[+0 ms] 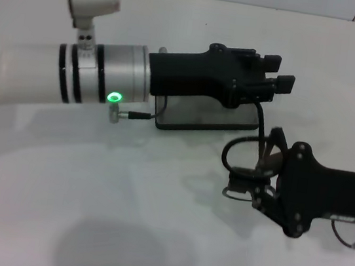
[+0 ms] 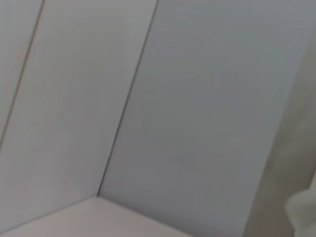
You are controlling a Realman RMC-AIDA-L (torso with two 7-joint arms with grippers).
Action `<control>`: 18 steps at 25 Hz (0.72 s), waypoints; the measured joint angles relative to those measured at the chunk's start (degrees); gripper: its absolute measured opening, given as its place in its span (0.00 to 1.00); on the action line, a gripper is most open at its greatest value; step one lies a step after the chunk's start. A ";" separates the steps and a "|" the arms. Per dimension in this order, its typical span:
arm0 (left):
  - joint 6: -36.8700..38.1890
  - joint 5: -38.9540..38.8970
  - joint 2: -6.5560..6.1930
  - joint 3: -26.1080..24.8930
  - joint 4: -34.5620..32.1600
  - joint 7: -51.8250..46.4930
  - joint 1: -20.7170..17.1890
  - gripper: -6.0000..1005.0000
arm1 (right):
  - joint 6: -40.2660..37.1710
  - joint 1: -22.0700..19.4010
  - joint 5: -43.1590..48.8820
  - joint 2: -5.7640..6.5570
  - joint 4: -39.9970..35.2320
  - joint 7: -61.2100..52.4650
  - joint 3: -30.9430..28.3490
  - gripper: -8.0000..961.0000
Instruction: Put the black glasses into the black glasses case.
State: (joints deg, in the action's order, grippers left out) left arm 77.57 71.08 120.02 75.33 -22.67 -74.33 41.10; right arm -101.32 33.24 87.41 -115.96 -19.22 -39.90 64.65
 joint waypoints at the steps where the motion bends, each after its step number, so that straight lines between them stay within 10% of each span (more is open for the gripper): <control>1: 1.12 -0.50 0.01 0.03 0.00 1.37 -0.57 0.49 | 0.66 0.13 -0.01 0.16 -0.23 -1.95 -0.02 0.07; 18: 3.22 0.54 -0.07 0.25 0.37 3.87 -0.88 0.48 | 5.46 -0.97 1.34 0.61 -5.54 -11.00 0.54 0.07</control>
State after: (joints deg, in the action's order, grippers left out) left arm 80.79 71.63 119.95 75.59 -22.31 -70.46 40.22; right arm -95.87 32.27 88.75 -115.34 -24.76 -50.90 65.19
